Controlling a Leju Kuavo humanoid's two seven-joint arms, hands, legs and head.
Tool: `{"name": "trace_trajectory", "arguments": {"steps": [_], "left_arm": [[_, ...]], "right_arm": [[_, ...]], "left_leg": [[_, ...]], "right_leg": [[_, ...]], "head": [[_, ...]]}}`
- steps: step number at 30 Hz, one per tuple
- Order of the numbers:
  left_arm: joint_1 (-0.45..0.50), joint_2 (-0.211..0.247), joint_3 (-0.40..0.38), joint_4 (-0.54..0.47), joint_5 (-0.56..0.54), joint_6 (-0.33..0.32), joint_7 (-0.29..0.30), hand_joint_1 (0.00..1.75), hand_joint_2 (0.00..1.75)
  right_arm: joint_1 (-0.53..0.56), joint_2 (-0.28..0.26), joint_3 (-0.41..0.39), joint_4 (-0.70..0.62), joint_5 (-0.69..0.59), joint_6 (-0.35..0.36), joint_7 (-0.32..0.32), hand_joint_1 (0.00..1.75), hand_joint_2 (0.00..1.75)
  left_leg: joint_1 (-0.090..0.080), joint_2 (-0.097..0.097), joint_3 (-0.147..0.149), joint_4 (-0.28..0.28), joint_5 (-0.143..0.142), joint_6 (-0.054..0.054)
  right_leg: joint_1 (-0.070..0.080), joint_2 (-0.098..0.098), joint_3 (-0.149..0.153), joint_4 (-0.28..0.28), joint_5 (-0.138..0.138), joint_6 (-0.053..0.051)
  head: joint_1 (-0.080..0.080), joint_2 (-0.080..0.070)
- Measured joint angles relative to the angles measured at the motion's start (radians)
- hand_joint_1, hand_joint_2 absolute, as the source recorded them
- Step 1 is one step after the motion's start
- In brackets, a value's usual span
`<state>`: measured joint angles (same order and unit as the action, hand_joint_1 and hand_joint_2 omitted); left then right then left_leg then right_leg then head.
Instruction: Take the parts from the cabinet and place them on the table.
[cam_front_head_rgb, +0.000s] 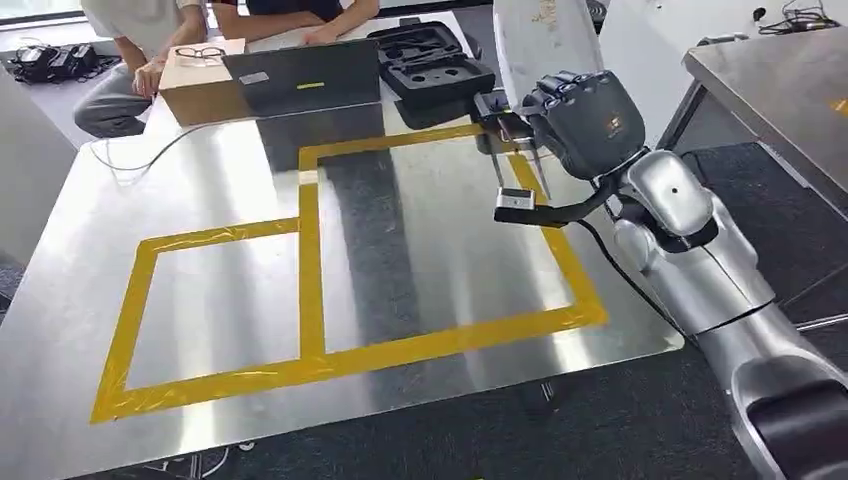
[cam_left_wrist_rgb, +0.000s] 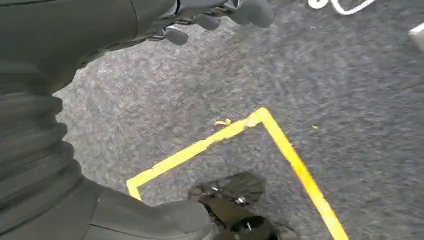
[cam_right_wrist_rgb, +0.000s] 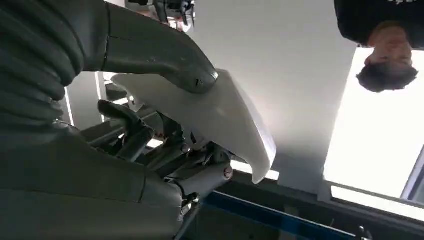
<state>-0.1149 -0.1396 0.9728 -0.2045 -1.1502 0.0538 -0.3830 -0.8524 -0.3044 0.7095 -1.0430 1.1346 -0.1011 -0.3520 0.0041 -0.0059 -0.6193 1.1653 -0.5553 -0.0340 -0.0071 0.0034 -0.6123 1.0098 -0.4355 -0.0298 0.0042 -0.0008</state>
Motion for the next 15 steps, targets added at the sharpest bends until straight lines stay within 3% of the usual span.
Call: {"name": "trace_trajectory", "arguments": {"steps": [2, 3, 4, 5, 7, 9, 10, 11, 12, 15], "left_arm": [[0.000, -0.003, 0.000, 0.000, 0.001, 0.000, -0.008, 0.00, 1.75], [0.000, -0.003, 0.000, 0.001, 0.001, 0.000, -0.010, 0.00, 1.75], [0.000, -0.003, 0.000, 0.001, 0.001, 0.000, -0.012, 0.00, 1.75], [-0.001, -0.003, 0.000, 0.001, -0.001, 0.000, -0.014, 0.00, 1.75], [-0.002, -0.003, 0.000, 0.000, -0.004, 0.000, -0.015, 0.00, 1.75], [-0.007, -0.004, -0.001, 0.001, -0.011, -0.002, -0.012, 0.00, 1.75], [-0.007, -0.005, -0.001, 0.001, -0.013, -0.003, -0.010, 0.00, 1.75], [-0.006, -0.009, -0.001, 0.002, -0.013, -0.005, -0.009, 0.00, 1.75], [-0.007, -0.010, -0.001, 0.002, -0.013, -0.005, -0.009, 0.00, 1.75], [-0.008, -0.011, -0.001, 0.002, -0.013, -0.004, -0.011, 0.00, 1.75]], "right_arm": [[-0.003, 0.014, 0.006, 0.028, -0.016, -0.001, -0.024, 1.75, 1.75], [-0.004, 0.020, 0.009, 0.044, -0.023, -0.003, -0.032, 1.75, 1.75], [-0.008, 0.028, 0.013, 0.063, -0.028, -0.009, -0.038, 1.75, 1.75], [-0.014, 0.037, 0.019, 0.089, -0.034, -0.019, -0.041, 1.75, 1.75], [-0.025, 0.063, 0.027, 0.138, -0.048, -0.049, -0.048, 1.75, 1.75], [-0.040, 0.097, 0.044, 0.200, -0.059, -0.074, -0.059, 1.75, 1.75], [-0.044, 0.112, 0.052, 0.229, -0.063, -0.077, -0.065, 1.75, 1.75], [-0.045, 0.130, 0.058, 0.257, -0.069, -0.082, -0.070, 1.75, 1.75], [-0.049, 0.151, 0.068, 0.284, -0.077, -0.088, -0.070, 1.75, 1.75], [-0.063, 0.193, 0.087, 0.346, -0.093, -0.101, -0.072, 1.75, 1.75]], "left_leg": [[0.002, 0.000, -0.091, 0.143, -0.055, -0.007], [0.002, 0.000, -0.112, 0.161, -0.050, -0.007], [0.001, 0.000, -0.109, 0.135, -0.023, -0.006], [0.001, 0.000, -0.087, 0.070, 0.026, -0.003], [0.001, 0.001, -0.018, -0.107, 0.137, 0.004], [-0.005, 0.002, -0.007, -0.148, 0.100, 0.020], [-0.005, 0.001, -0.004, -0.150, 0.124, 0.026], [-0.001, 0.000, -0.001, -0.152, 0.130, 0.020], [-0.002, -0.002, -0.002, -0.151, 0.130, 0.020], [-0.003, -0.007, -0.002, -0.150, 0.129, 0.023]], "right_leg": [[0.002, 0.000, 0.002, 0.000, -0.006, -0.005], [0.003, 0.001, 0.005, 0.001, -0.009, -0.004], [0.003, 0.002, 0.009, 0.001, -0.012, -0.004], [0.003, 0.003, 0.014, 0.002, -0.016, -0.002], [0.003, 0.004, 0.024, 0.003, -0.024, 0.003], [0.006, 0.007, 0.018, 0.006, -0.027, 0.013], [0.007, 0.007, 0.018, 0.006, -0.029, 0.018], [0.013, 0.006, 0.019, 0.010, -0.034, 0.011], [0.011, 0.006, 0.019, 0.009, -0.029, 0.001], [0.011, 0.002, 0.025, 0.001, -0.029, 0.002]], "head": [[-0.001, 0.000], [0.000, 0.000], [0.000, 0.000], [0.000, 0.000], [0.000, 0.000], [0.000, 0.000], [0.000, 0.000], [0.001, 0.000], [0.000, 0.000], [0.001, 0.000]]}}
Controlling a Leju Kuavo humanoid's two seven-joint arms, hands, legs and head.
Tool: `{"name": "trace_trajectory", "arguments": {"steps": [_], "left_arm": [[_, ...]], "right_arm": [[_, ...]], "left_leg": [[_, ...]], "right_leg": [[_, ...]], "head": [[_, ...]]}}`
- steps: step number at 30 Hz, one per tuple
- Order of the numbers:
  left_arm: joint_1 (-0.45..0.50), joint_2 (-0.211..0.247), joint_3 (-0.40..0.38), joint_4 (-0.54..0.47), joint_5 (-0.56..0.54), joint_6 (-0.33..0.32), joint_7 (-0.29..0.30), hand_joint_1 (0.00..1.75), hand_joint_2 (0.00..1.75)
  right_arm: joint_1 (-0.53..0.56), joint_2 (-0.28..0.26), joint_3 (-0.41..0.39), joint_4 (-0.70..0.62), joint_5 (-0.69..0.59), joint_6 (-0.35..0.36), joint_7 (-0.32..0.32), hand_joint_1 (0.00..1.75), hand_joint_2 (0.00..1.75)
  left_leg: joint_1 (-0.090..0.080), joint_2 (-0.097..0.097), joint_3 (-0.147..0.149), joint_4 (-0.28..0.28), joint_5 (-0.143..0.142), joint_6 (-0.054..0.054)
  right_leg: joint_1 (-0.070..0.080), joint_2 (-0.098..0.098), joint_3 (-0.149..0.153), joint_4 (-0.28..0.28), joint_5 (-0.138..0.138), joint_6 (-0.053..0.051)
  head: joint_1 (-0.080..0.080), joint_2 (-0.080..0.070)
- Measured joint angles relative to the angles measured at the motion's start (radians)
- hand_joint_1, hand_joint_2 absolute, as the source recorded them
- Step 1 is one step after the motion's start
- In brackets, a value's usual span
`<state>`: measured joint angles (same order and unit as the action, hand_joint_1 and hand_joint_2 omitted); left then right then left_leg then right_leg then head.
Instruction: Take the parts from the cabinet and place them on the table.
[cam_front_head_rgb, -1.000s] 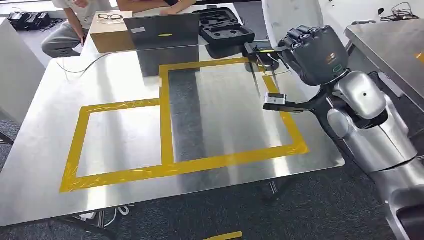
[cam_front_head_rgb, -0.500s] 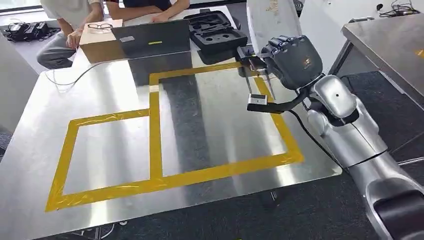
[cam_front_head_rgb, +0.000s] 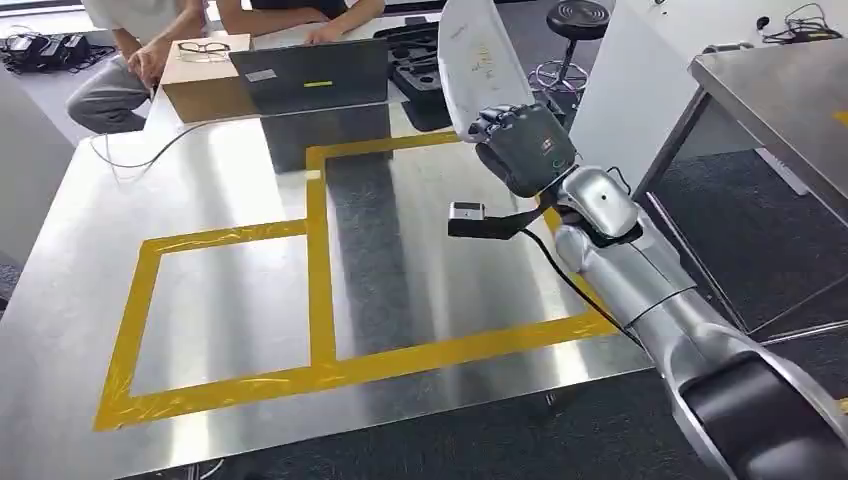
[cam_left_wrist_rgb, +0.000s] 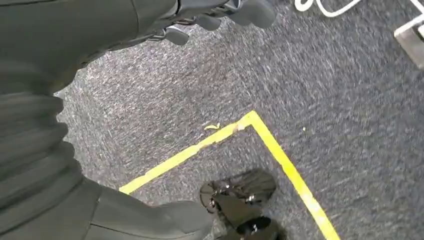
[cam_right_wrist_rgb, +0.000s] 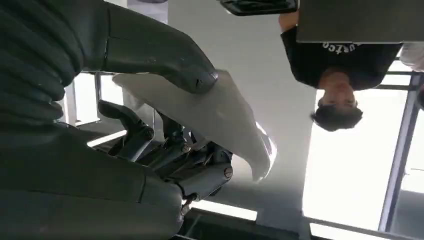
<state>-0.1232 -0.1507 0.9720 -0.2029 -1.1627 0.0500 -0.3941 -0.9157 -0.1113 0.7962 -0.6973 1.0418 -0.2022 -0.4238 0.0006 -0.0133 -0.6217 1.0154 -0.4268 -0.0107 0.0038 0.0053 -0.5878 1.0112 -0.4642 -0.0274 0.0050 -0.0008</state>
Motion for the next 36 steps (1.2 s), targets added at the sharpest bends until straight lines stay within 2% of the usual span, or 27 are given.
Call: {"name": "trace_trajectory", "arguments": {"steps": [3, 5, 9, 12, 18, 29, 30, 36], "left_arm": [[0.000, -0.002, 0.000, 0.000, 0.005, 0.015, -0.013, 0.00, 1.75], [0.000, -0.005, 0.000, 0.000, 0.012, 0.024, -0.021, 0.00, 1.75], [0.000, -0.006, 0.000, 0.000, 0.014, 0.038, -0.029, 0.00, 1.75], [0.002, -0.006, 0.000, 0.000, 0.021, 0.046, -0.030, 0.00, 1.75], [0.003, -0.010, 0.000, 0.000, 0.026, 0.054, -0.032, 0.00, 1.75], [0.003, -0.011, 0.000, 0.000, 0.011, 0.066, -0.032, 0.00, 1.75], [0.003, -0.011, 0.000, 0.000, 0.011, 0.067, -0.032, 0.00, 1.75], [0.002, -0.010, 0.000, 0.000, 0.003, 0.070, -0.040, 0.00, 1.75]], "right_arm": [[-0.008, 0.047, 0.014, 0.053, -0.027, -0.019, -0.004, 1.75, 1.75], [-0.006, 0.081, 0.022, 0.095, -0.041, -0.019, -0.005, 1.75, 1.75], [0.013, 0.133, 0.036, 0.175, -0.068, -0.014, -0.013, 1.75, 1.75], [0.037, 0.160, 0.042, 0.224, -0.080, -0.021, -0.003, 1.75, 1.75], [0.094, 0.182, 0.045, 0.296, -0.093, -0.058, 0.044, 1.75, 1.75], [0.174, 0.175, 0.037, 0.362, -0.108, -0.086, 0.057, 1.75, 1.75], [0.176, 0.175, 0.037, 0.364, -0.109, -0.088, 0.057, 0.00, 0.00], [0.184, 0.156, 0.024, 0.366, -0.117, -0.117, 0.044, 0.00, 0.00]], "left_leg": [[0.000, 0.000, 0.001, 0.000, -0.003, 0.006], [0.000, 0.001, 0.001, 0.000, -0.003, 0.007], [0.000, 0.001, 0.001, 0.001, -0.003, 0.009], [0.000, 0.001, 0.001, 0.001, -0.003, 0.009], [0.001, 0.001, 0.001, 0.000, -0.003, 0.009], [0.002, 0.002, 0.001, 0.000, -0.003, 0.009], [0.002, 0.002, 0.001, 0.000, -0.003, 0.009], [0.002, 0.002, 0.001, 0.000, -0.003, 0.009]], "right_leg": [[0.000, 0.000, 0.003, -0.005, 0.000, 0.003], [-0.001, 0.000, 0.004, -0.008, 0.001, 0.012], [-0.001, 0.000, 0.004, -0.009, 0.001, 0.021], [-0.001, 0.000, 0.004, -0.008, 0.001, 0.022], [0.000, 0.000, 0.003, -0.007, 0.000, 0.022], [0.000, 0.001, 0.002, -0.007, -0.001, 0.022], [0.000, 0.001, 0.002, -0.007, -0.001, 0.022], [0.000, 0.001, 0.003, -0.007, -0.001, 0.022]], "head": [[0.000, 0.000], [0.000, 0.000], [0.000, 0.000], [0.000, 0.000], [0.000, 0.000], [0.000, 0.000], [0.000, 0.000], [0.000, 0.000]]}}
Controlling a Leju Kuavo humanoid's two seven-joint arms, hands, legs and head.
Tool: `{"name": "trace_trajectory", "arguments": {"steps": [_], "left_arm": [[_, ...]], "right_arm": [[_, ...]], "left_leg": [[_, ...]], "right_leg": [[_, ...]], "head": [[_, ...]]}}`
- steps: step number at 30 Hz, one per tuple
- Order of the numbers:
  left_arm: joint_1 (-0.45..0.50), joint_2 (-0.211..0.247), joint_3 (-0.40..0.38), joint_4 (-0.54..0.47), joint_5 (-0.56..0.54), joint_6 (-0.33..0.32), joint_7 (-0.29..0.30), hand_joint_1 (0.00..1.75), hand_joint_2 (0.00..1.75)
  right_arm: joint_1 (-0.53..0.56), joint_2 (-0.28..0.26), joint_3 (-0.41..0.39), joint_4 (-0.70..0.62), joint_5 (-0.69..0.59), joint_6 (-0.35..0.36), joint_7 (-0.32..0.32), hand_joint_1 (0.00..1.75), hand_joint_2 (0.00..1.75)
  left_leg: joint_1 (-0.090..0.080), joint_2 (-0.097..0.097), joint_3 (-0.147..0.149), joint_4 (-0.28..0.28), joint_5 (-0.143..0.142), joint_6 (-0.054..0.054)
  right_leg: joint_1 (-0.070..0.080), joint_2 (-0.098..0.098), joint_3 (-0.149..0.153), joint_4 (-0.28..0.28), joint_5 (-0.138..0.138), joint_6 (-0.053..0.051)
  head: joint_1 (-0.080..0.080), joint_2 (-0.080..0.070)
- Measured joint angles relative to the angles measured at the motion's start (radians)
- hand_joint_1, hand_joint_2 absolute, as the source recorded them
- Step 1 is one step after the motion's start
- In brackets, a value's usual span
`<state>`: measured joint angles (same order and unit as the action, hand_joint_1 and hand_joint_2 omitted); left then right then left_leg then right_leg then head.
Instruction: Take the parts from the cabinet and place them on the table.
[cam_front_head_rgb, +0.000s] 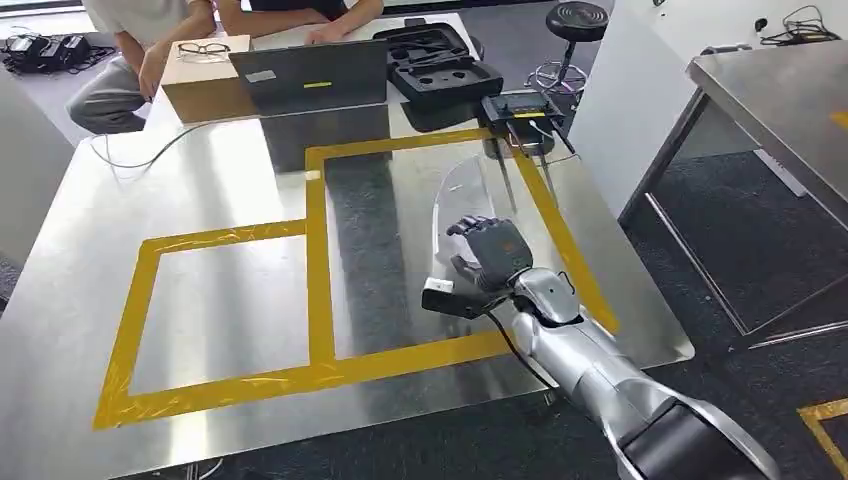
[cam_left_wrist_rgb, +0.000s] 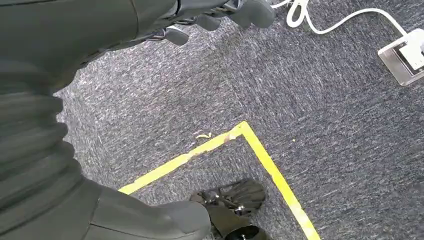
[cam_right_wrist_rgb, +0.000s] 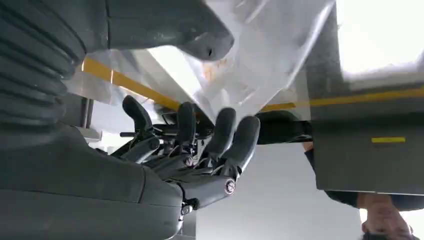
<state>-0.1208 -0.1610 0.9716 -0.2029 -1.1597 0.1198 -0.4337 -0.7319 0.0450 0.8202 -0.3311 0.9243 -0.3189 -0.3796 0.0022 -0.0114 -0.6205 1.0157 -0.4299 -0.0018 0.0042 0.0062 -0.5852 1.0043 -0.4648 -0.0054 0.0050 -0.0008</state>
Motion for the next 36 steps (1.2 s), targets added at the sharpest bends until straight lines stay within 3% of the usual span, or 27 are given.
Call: {"name": "trace_trajectory", "arguments": {"steps": [1, 11, 19, 20, 21, 22, 23, 24, 27, 28, 29, 32, 33, 34, 36], "left_arm": [[0.000, 0.000, 0.000, 0.000, 0.002, 0.000, 0.000, 0.00, 0.00], [-0.001, 0.000, 0.000, 0.000, 0.023, 0.004, 0.023, 0.00, 0.00], [0.000, 0.002, 0.001, 0.000, 0.036, 0.006, 0.057, 0.00, 0.00], [0.000, 0.004, 0.002, 0.000, 0.040, 0.006, 0.060, 0.00, 0.00], [0.000, 0.008, 0.002, 0.000, 0.044, 0.006, 0.064, 0.00, 0.00], [0.001, 0.008, 0.003, 0.000, 0.047, 0.006, 0.066, 0.00, 0.00], [0.002, 0.007, 0.003, 0.000, 0.049, 0.006, 0.069, 0.00, 0.00], [0.001, 0.008, 0.003, 0.000, 0.051, 0.007, 0.077, 0.00, 0.00], [0.001, 0.009, 0.003, 0.000, 0.052, 0.008, 0.090, 0.00, 0.00], [0.003, 0.010, 0.003, 0.000, 0.052, 0.009, 0.095, 0.00, 0.00], [0.005, 0.010, 0.003, 0.000, 0.050, 0.010, 0.098, 0.00, 0.00], [0.010, 0.010, 0.003, 0.000, 0.047, 0.019, 0.104, 0.00, 0.00], [0.010, 0.016, 0.003, -0.001, 0.042, 0.028, 0.110, 0.00, 0.00], [0.010, 0.014, 0.003, -0.001, 0.040, 0.032, 0.113, 0.00, 0.00], [0.014, 0.014, 0.003, -0.001, 0.037, 0.039, 0.116, 0.00, 0.00]], "right_arm": [[0.000, -0.003, -0.005, 0.000, -0.002, -0.008, -0.007, 0.00, 0.00], [-0.030, -0.024, -0.043, -0.036, 0.002, -0.081, -0.037, 0.00, 0.00], [-0.097, -0.049, -0.056, -0.166, 0.034, -0.111, -0.046, 0.00, 0.00], [-0.107, -0.056, -0.061, -0.193, 0.042, -0.109, -0.039, 0.00, 0.00], [-0.112, -0.060, -0.065, -0.225, 0.053, -0.111, -0.029, 0.00, 0.00], [-0.117, -0.066, -0.070, -0.263, 0.064, -0.112, -0.016, 0.00, 0.00], [-0.117, -0.074, -0.074, -0.290, 0.076, -0.114, -0.006, 0.00, 0.00], [-0.118, -0.079, -0.079, -0.327, 0.092, -0.116, 0.008, 0.00, 0.00], [-0.092, -0.103, -0.093, -0.420, 0.119, -0.109, 0.041, 0.00, 0.00], [-0.072, -0.114, -0.100, -0.456, 0.126, -0.105, 0.048, 0.00, 0.00], [-0.056, -0.120, -0.106, -0.483, 0.132, -0.099, 0.051, 0.00, 0.00], [-0.033, -0.135, -0.127, -0.560, 0.143, -0.095, 0.052, 0.00, 0.00], [-0.030, -0.139, -0.131, -0.577, 0.148, -0.095, 0.051, 0.00, 0.00], [-0.020, -0.139, -0.134, -0.593, 0.155, -0.095, 0.050, 0.00, 0.00], [0.005, -0.149, -0.142, -0.628, 0.168, -0.095, 0.054, 0.00, 0.00]], "left_leg": [[0.000, 0.000, 0.000, 0.000, 0.000, 0.000], [0.000, 0.001, 0.000, 0.000, 0.000, 0.000], [0.000, 0.001, 0.000, 0.000, 0.000, 0.000], [-0.001, 0.001, -0.001, 0.002, -0.001, 0.001], [-0.006, 0.000, 0.001, 0.002, -0.004, 0.011], [0.000, 0.004, 0.011, -0.015, 0.005, 0.017], [0.009, 0.009, 0.024, -0.033, 0.014, 0.017], [0.009, 0.009, 0.030, -0.043, 0.018, 0.023], [0.011, 0.012, 0.029, -0.042, 0.018, 0.023], [0.013, 0.011, 0.028, -0.041, 0.018, 0.021], [0.016, 0.010, 0.028, -0.040, 0.017, 0.018], [0.032, 0.011, 0.018, -0.012, 0.005, -0.009], [0.027, 0.010, 0.010, 0.002, -0.001, -0.021], [0.026, 0.009, 0.008, 0.011, -0.005, -0.032], [0.030, 0.008, 0.010, 0.000, 0.005, -0.047]], "right_leg": [[0.000, 0.000, 0.000, 0.000, 0.000, 0.000], [0.000, 0.000, 0.000, 0.000, 0.000, 0.000], [0.000, 0.000, 0.000, 0.001, 0.000, 0.000], [-0.001, 0.000, 0.001, -0.001, 0.001, 0.002], [-0.005, 0.000, 0.003, -0.008, 0.004, 0.012], [-0.001, 0.001, 0.010, -0.015, 0.007, 0.017], [-0.003, 0.001, 0.012, -0.006, -0.001, 0.018], [-0.001, 0.000, -0.003, 0.028, -0.028, 0.021], [-0.015, 0.000, -0.113, 0.256, -0.138, 0.035], [-0.021, 0.000, -0.137, 0.302, -0.146, 0.040], [-0.026, -0.001, -0.136, 0.297, -0.132, 0.044], [-0.047, -0.006, -0.007, 0.046, -0.008, 0.067], [-0.042, -0.004, 0.002, 0.024, -0.019, 0.068], [-0.040, 0.006, -0.003, 0.022, -0.013, 0.049], [-0.032, 0.004, -0.009, 0.033, -0.012, 0.029]], "head": [[0.000, 0.000], [0.000, 0.000], [0.000, 0.000], [0.000, 0.000], [-0.001, 0.000], [-0.001, 0.000], [0.000, 0.000], [0.002, 0.000], [0.003, 0.000], [0.003, 0.000], [0.003, 0.000], [0.003, 0.000], [0.003, 0.000], [0.003, 0.000], [0.002, 0.000]]}}
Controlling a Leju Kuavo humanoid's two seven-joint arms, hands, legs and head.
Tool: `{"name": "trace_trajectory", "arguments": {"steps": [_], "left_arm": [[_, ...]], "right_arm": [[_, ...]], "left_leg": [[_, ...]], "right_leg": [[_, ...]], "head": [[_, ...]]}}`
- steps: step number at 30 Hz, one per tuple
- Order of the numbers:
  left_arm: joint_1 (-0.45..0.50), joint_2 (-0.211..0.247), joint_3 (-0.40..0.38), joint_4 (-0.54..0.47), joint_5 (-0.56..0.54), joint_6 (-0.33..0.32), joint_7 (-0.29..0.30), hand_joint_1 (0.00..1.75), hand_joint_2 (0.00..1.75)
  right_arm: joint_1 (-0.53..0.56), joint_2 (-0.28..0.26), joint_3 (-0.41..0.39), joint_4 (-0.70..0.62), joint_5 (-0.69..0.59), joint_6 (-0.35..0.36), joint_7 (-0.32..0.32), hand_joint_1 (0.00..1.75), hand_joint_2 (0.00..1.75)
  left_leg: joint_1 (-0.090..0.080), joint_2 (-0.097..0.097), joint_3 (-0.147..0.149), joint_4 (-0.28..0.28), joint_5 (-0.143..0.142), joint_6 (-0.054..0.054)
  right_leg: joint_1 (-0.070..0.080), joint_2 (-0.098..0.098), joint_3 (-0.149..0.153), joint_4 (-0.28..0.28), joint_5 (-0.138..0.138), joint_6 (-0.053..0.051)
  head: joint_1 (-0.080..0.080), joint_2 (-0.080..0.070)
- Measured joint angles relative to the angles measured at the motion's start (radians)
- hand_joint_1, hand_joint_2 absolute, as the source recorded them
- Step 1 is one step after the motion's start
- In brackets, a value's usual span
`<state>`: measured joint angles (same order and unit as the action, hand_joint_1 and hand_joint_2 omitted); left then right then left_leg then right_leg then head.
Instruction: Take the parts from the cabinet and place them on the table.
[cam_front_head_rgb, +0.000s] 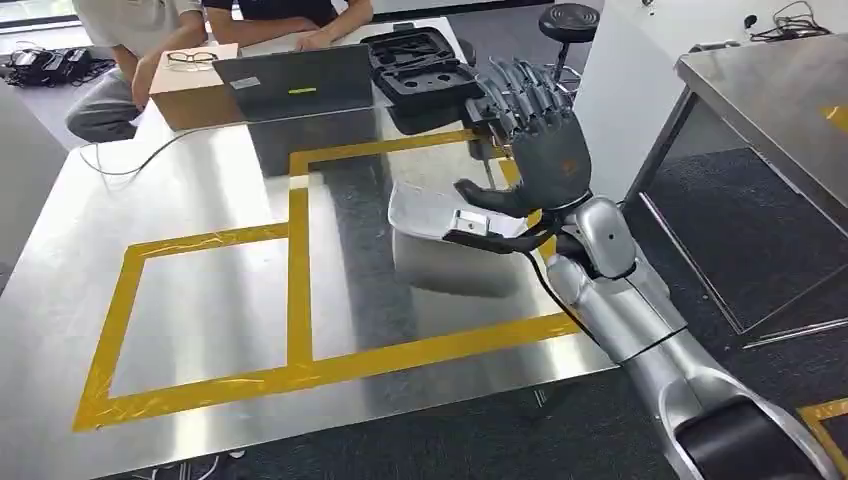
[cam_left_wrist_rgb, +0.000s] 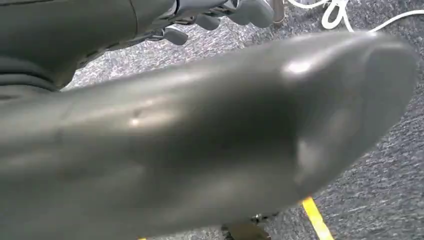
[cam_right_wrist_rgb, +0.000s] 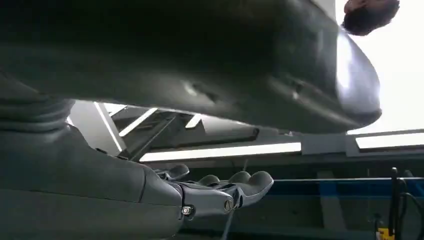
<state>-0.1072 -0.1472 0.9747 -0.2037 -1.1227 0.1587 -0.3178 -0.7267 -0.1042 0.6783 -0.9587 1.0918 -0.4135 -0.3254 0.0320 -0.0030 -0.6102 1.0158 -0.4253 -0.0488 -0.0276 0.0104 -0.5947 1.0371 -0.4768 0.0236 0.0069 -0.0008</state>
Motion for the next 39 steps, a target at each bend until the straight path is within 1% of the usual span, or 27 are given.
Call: {"name": "trace_trajectory", "arguments": {"steps": [2, 3, 6, 7, 8, 9, 11, 12, 14, 17, 18, 19, 21, 22, 23, 24, 26, 27, 29, 30, 32, 33, 34, 36, 37, 38, 39], "left_arm": [[0.005, 0.001, 0.000, 0.001, -0.003, 0.005, 0.002, 0.00, 0.00], [0.007, 0.001, 0.000, 0.001, -0.007, 0.006, 0.003, 0.00, 0.00], [0.010, 0.002, 0.000, 0.001, -0.016, 0.008, 0.012, 0.00, 0.00], [0.013, 0.004, 0.000, 0.001, -0.018, 0.008, 0.012, 0.00, 0.00], [0.016, 0.005, 0.000, 0.001, -0.018, 0.008, 0.013, 0.00, 0.00], [0.018, 0.006, 0.000, 0.001, -0.020, 0.008, 0.015, 0.00, 0.00], [0.018, 0.008, 0.000, 0.001, -0.026, 0.007, 0.020, 0.00, 0.00], [0.017, 0.011, 0.000, 0.000, -0.028, 0.005, 0.020, 0.00, 0.00], [0.016, 0.011, -0.001, 0.001, -0.029, 0.003, 0.021, 0.00, 0.00], [0.020, 0.013, -0.001, 0.001, -0.028, 0.003, 0.024, 0.00, 0.00], [0.019, 0.013, -0.001, 0.001, -0.028, 0.003, 0.024, 0.00, 0.00], [0.019, 0.014, -0.001, 0.001, -0.028, 0.003, 0.024, 0.00, 0.00], [0.021, 0.015, -0.001, 0.001, -0.029, 0.003, 0.024, 0.00, 0.00], [0.021, 0.015, -0.001, 0.001, -0.029, 0.003, 0.024, 0.00, 0.00], [0.021, 0.016, -0.001, 0.001, -0.032, 0.003, 0.023, 0.00, 0.00], [0.021, 0.016, -0.001, 0.001, -0.034, 0.003, 0.022, 0.00, 0.00], [0.021, 0.016, -0.001, 0.001, -0.037, 0.003, 0.021, 0.00, 0.00], [0.020, 0.016, -0.001, 0.001, -0.037, 0.003, 0.021, 0.00, 0.00], [0.020, 0.018, 0.000, 0.000, -0.037, 0.003, 0.019, 0.00, 0.00], [0.019, 0.019, -0.001, 0.001, -0.038, 0.003, 0.018, 0.00, 0.00], [0.019, 0.020, -0.001, 0.001, -0.038, 0.003, 0.017, 0.00, 0.00], [0.019, 0.024, -0.001, 0.001, -0.038, 0.003, 0.017, 0.00, 0.00], [0.019, 0.023, -0.001, 0.001, -0.038, 0.003, 0.017, 0.00, 0.00], [0.019, 0.024, -0.001, 0.001, -0.040, 0.003, 0.017, 0.00, 0.00], [0.019, 0.024, -0.001, 0.001, -0.040, 0.003, 0.017, 0.00, 0.00], [0.019, 0.024, -0.001, 0.001, -0.041, 0.003, 0.018, 0.00, 0.00], [0.019, 0.025, -0.001, 0.001, -0.042, 0.001, 0.019, 0.00, 0.00]], "right_arm": [[0.024, -0.008, -0.008, -0.048, 0.024, 0.002, 0.014, 0.00, 0.00], [0.039, -0.010, -0.013, -0.072, 0.034, 0.006, 0.022, 0.00, 0.00], [0.085, -0.027, -0.031, -0.131, 0.051, 0.027, 0.029, 0.00, 0.00], [0.103, -0.037, -0.035, -0.148, 0.057, 0.032, 0.029, 0.00, 0.00], [0.117, -0.042, -0.038, -0.158, 0.058, 0.033, 0.030, 0.00, 0.00], [0.131, -0.049, -0.046, -0.172, 0.058, 0.031, 0.031, 0.00, 0.00], [0.149, -0.059, -0.060, -0.198, 0.058, 0.025, 0.032, 0.00, 0.00], [0.157, -0.062, -0.067, -0.210, 0.058, 0.022, 0.032, 0.00, 0.00], [0.174, -0.070, -0.080, -0.230, 0.058, 0.016, 0.032, 0.00, 0.00], [0.199, -0.076, -0.089, -0.256, 0.070, 0.018, 0.030, 0.00, 0.00], [0.205, -0.081, -0.095, -0.261, 0.072, 0.018, 0.031, 0.00, 0.00], [0.206, -0.085, -0.101, -0.263, 0.074, 0.019, 0.032, 0.00, 0.00], [0.212, -0.090, -0.104, -0.264, 0.074, 0.023, 0.030, 0.00, 0.00], [0.220, -0.091, -0.105, -0.265, 0.077, 0.023, 0.028, 0.00, 0.00], [0.230, -0.095, -0.107, -0.265, 0.077, 0.023, 0.026, 0.00, 0.00], [0.238, -0.100, -0.112, -0.266, 0.077, 0.020, 0.024, 0.00, 0.00], [0.239, -0.108, -0.123, -0.267, 0.072, 0.012, 0.015, 0.00, 0.00], [0.239, -0.113, -0.128, -0.272, 0.069, 0.010, 0.010, 0.00, 0.00], [0.242, -0.120, -0.133, -0.275, 0.064, 0.005, 0.002, 0.00, 0.00], [0.240, -0.121, -0.135, -0.275, 0.061, 0.002, -0.002, 0.00, 0.00], [0.240, -0.122, -0.138, -0.275, 0.059, -0.002, -0.007, 0.00, 0.00], [0.240, -0.122, -0.138, -0.275, 0.059, -0.004, -0.007, 0.00, 0.00], [0.239, -0.122, -0.138, -0.275, 0.059, -0.006, -0.007, 0.00, 0.00], [0.241, -0.122, -0.138, -0.275, 0.062, -0.006, -0.006, 0.00, 0.00], [0.243, -0.122, -0.139, -0.275, 0.066, -0.006, -0.006, 0.00, 0.00], [0.246, -0.122, -0.139, -0.275, 0.069, -0.006, -0.006, 0.00, 0.00], [0.250, -0.123, -0.139, -0.276, 0.072, -0.006, -0.005, 0.00, 0.00]], "left_leg": [[0.003, 0.001, -0.006, -0.001, -0.003, -0.011], [0.003, 0.003, -0.018, 0.030, -0.037, -0.010], [-0.001, 0.003, -0.103, 0.255, -0.162, -0.011], [-0.002, 0.003, -0.119, 0.308, -0.181, -0.008], [-0.004, 0.003, -0.112, 0.310, -0.177, -0.005], [-0.008, 0.003, -0.079, 0.265, -0.153, 0.002], [-0.016, 0.003, 0.034, 0.081, -0.086, 0.022], [-0.022, 0.003, 0.071, 0.008, -0.096, 0.031], [-0.031, 0.005, 0.068, 0.007, -0.084, 0.033], [-0.027, 0.006, 0.066, -0.007, -0.062, 0.052], [-0.024, 0.009, 0.066, -0.011, -0.054, 0.057], [-0.024, 0.009, 0.058, -0.011, -0.048, 0.063], [-0.026, 0.011, 0.041, -0.009, -0.036, 0.071], [-0.027, 0.012, 0.032, -0.007, -0.031, 0.071], [-0.027, 0.011, 0.023, -0.003, -0.027, 0.070], [-0.027, 0.011, 0.014, 0.001, -0.024, 0.070], [-0.027, 0.010, -0.001, 0.014, -0.020, 0.065], [-0.027, 0.010, -0.006, 0.020, -0.019, 0.062], [-0.030, 0.009, -0.008, 0.021, -0.013, 0.050], [-0.030, 0.009, -0.010, 0.024, -0.009, 0.044], [-0.033, 0.010, -0.016, 0.017, 0.002, 0.028], [-0.028, 0.007, -0.025, 0.029, -0.013, 0.024], [-0.029, 0.005, -0.042, 0.070, -0.060, 0.021], [-0.025, 0.006, -0.094, 0.220, -0.155, 0.012], [-0.024, 0.006, -0.114, 0.287, -0.185, 0.009], [-0.023, 0.006, -0.116, 0.319, -0.192, 0.007], [-0.022, 0.006, -0.096, 0.303, -0.179, 0.007]], "right_leg": [[-0.007, -0.001, -0.004, -0.007, 0.012, -0.020], [-0.006, -0.002, -0.006, -0.008, 0.016, -0.028], [0.002, -0.006, -0.018, -0.008, 0.023, -0.040], [0.006, -0.006, -0.023, -0.007, 0.026, -0.042], [0.010, -0.006, -0.027, -0.007, 0.029, -0.043], [0.012, -0.006, -0.032, -0.005, 0.032, -0.042], [0.015, -0.005, -0.037, -0.003, 0.038, -0.039], [0.014, -0.006, -0.037, -0.003, 0.041, -0.036], [0.015, -0.007, -0.038, -0.007, 0.049, -0.022], [0.016, -0.006, -0.038, -0.017, 0.063, 0.000], [0.011, -0.005, -0.045, -0.002, 0.041, 0.002], [0.011, -0.006, -0.061, 0.039, -0.002, 0.007], [0.011, -0.006, -0.116, 0.197, -0.103, 0.016], [0.011, -0.006, -0.136, 0.261, -0.128, 0.018], [0.011, -0.006, -0.135, 0.282, -0.128, 0.020], [0.011, -0.006, -0.111, 0.255, -0.109, 0.019], [0.010, -0.007, -0.003, 0.091, -0.045, 0.015], [0.011, -0.008, 0.053, -0.001, -0.044, 0.009], [0.022, -0.006, 0.042, 0.010, -0.023, -0.009], [0.022, -0.006, 0.043, -0.006, -0.033, -0.015], [0.016, -0.006, 0.036, -0.010, -0.018, -0.032], [0.013, -0.009, 0.033, -0.014, -0.009, -0.039], [0.012, -0.009, 0.025, -0.015, -0.003, -0.049], [0.013, -0.009, 0.006, -0.014, 0.011, -0.052], [0.013, -0.009, -0.004, -0.014, 0.017, -0.051], [0.013, -0.009, -0.013, -0.013, 0.024, -0.049], [0.012, -0.009, -0.020, -0.013, 0.030, -0.047]], "head": [[-0.001, 0.000], [-0.002, 0.000], [-0.005, 0.000], [-0.005, 0.000], [-0.004, 0.000], [-0.004, 0.000], [-0.005, 0.000], [-0.004, 0.000], [-0.005, 0.000], [-0.004, 0.000], [-0.003, 0.000], [0.002, 0.000], [0.003, 0.000], [0.002, 0.000], [0.003, 0.000], [0.003, 0.000], [0.003, 0.000], [0.003, 0.000], [0.005, 0.000], [0.005, 0.000], [0.003, 0.000], [0.005, 0.000], [0.000, 0.000], [-0.001, 0.000], [-0.001, 0.000], [-0.002, 0.000], [-0.001, 0.000]]}}
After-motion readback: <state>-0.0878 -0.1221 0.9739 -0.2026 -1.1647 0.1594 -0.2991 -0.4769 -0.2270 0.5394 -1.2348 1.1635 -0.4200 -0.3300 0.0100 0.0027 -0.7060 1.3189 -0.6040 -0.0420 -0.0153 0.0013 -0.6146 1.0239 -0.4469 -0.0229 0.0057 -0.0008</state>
